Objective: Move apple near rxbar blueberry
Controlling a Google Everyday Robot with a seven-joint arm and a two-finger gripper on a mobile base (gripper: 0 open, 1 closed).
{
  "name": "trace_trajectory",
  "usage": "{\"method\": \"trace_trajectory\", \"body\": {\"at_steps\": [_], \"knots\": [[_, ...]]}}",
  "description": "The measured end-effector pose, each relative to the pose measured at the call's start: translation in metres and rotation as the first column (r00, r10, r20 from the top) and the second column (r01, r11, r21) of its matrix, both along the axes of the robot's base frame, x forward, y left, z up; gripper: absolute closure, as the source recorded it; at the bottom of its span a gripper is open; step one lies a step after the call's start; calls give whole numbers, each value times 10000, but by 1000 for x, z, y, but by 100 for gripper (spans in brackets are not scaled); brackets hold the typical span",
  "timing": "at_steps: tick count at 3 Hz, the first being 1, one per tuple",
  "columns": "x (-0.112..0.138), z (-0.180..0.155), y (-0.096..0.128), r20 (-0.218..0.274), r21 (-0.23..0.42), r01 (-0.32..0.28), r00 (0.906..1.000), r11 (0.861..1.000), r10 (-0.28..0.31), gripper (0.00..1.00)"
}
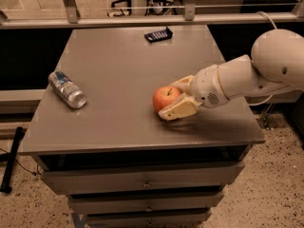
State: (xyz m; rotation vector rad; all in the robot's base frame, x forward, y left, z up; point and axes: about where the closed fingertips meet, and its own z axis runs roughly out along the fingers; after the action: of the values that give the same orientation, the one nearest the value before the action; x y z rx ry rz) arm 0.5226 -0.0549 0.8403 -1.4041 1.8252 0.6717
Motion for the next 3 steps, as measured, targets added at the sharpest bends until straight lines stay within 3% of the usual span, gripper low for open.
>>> {"method": "trace_trajectory", "body": {"at_steps": [1, 2, 3], "knots": [[9, 15, -18, 336, -47, 439, 9985, 9990, -438, 85], [30, 68, -49, 1569, -649, 1064, 9830, 9922, -951, 100], [30, 68, -49, 1570, -650, 1063, 9830, 9922, -950, 100]]}}
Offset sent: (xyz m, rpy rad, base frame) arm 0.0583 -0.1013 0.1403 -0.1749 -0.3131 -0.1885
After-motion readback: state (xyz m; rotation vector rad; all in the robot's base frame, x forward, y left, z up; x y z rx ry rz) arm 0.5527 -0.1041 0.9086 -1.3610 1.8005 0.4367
